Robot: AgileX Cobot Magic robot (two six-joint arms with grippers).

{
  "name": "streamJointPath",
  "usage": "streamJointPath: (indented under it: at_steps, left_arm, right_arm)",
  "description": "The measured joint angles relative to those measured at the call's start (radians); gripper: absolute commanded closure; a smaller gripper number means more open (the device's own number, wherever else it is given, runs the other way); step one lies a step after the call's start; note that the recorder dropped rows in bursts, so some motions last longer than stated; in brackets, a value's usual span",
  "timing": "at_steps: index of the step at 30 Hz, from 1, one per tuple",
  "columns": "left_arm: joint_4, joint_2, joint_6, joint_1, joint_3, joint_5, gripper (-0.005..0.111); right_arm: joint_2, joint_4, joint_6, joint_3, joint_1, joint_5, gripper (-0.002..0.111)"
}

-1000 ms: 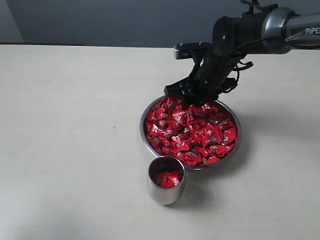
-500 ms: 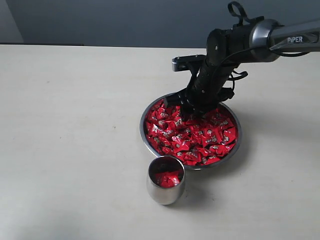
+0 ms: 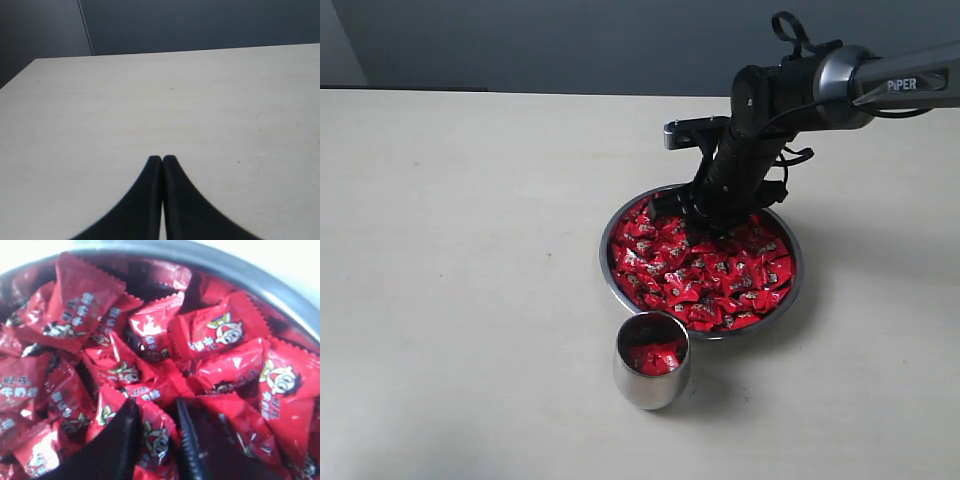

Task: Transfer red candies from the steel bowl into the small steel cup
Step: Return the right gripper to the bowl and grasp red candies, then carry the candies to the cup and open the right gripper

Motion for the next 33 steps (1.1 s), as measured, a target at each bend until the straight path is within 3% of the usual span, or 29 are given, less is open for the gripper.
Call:
streamJointPath:
  at_steps: [2,26,33]
  left_arm:
    - [0.0,0.0,0.0,0.0,0.0,0.0,0.106]
    - [0.0,0.0,0.0,0.0,0.0,0.0,0.106]
    - [0.0,0.0,0.0,0.0,0.0,0.0,0.106]
  right_arm:
    - [0.0,0.0,0.0,0.0,0.0,0.0,0.109]
    - [-0.209,-0.095,0.012,0.002,0.0,0.082,0.109]
    - [-0.341,-0.064,0.046,0.228,0.0,-0.058,0.109]
